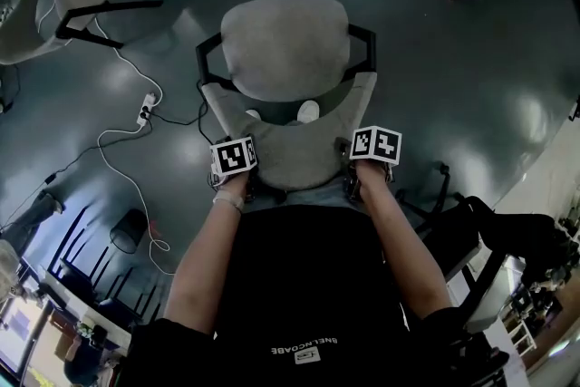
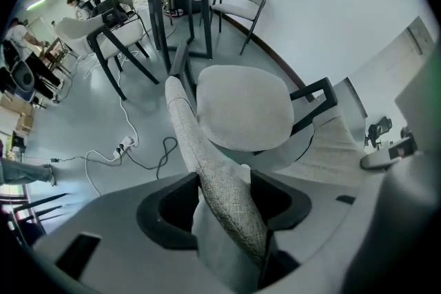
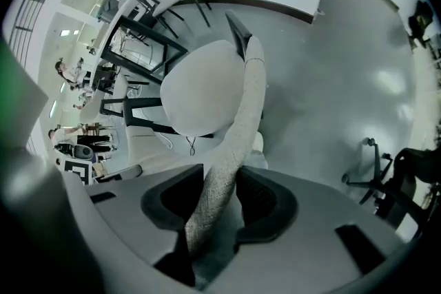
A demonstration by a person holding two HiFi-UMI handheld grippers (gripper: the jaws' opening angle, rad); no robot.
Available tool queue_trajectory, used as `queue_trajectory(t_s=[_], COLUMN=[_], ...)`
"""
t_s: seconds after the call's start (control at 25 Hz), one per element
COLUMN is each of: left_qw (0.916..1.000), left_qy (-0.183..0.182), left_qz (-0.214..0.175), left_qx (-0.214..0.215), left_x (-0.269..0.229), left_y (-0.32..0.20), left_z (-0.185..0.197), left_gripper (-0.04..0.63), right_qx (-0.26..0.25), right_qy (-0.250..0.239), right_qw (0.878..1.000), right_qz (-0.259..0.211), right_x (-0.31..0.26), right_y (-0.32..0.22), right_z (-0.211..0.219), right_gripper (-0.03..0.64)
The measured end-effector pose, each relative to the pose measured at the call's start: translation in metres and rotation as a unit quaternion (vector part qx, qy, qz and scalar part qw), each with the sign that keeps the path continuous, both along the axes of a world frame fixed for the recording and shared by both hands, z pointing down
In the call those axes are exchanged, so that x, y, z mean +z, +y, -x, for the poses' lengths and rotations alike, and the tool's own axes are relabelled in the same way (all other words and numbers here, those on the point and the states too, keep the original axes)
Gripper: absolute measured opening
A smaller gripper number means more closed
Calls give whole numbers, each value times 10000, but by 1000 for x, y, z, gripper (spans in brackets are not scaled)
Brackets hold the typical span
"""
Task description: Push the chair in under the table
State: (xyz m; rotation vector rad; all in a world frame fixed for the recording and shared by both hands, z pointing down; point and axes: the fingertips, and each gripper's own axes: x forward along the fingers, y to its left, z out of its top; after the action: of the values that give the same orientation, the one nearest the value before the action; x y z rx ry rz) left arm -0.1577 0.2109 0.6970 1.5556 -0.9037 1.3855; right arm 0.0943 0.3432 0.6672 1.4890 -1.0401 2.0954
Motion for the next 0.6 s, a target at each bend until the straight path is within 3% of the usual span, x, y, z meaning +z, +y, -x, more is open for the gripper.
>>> queue_trajectory(t_s=[0.32, 0.6], left_qw=[9988, 9952], left_qy=[-17, 74], left_qz=[39, 169], left_qx=[-485, -966], left_x=[2, 0], left_y=[-20, -42], left_z=[-18, -28], left_gripper=[227, 207], right_qx=[-344, -395], right_qy=[317, 461], right_qw=[9984, 9977], right_qz=[-306, -294], right_x=[-1, -1], right_y=[-45, -83], right_z=[-31, -49], right_gripper=[150, 138])
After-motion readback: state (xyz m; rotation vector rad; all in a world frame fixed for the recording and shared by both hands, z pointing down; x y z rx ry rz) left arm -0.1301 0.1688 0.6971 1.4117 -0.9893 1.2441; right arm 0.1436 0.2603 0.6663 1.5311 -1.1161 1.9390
